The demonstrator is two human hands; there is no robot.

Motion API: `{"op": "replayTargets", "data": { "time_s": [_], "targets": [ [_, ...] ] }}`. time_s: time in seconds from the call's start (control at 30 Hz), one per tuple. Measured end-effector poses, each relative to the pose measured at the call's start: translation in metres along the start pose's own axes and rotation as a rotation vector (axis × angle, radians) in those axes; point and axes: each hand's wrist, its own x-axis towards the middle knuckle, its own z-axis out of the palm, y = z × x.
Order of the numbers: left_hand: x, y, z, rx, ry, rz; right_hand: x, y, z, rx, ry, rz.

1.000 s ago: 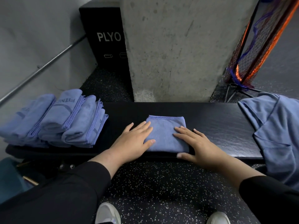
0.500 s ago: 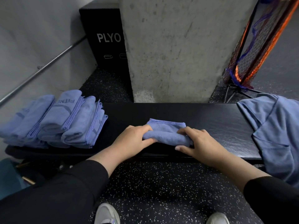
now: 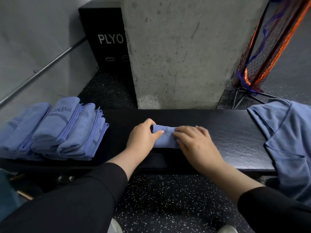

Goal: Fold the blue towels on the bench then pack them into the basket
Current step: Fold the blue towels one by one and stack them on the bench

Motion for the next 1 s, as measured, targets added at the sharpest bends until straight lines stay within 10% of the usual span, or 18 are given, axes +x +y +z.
{"op": "replayTargets", "data": {
  "time_s": [0.1,0.2,0.8,1.0],
  "targets": [
    [-0.001,-0.003,0.002,0.185,0.107,0.232,-0.011,-0.005,0.016,-0.012,-0.152,0.018],
    [-0.007,-0.01,0.005,0.323,-0.172,0.42,-0.012,0.002,0.016,0.011,-0.235,0.052],
    [-0.013,-0.009,-0.005,0.424,-0.267,0.426,0.006,0.019,-0.002,0.201,-0.173,0.096],
    [-0.021,-0.012,-0.034,0.083,-0.274,0.245,0.029,-0.004,-0.031,0.534,-0.135,0.303]
  ]
}}
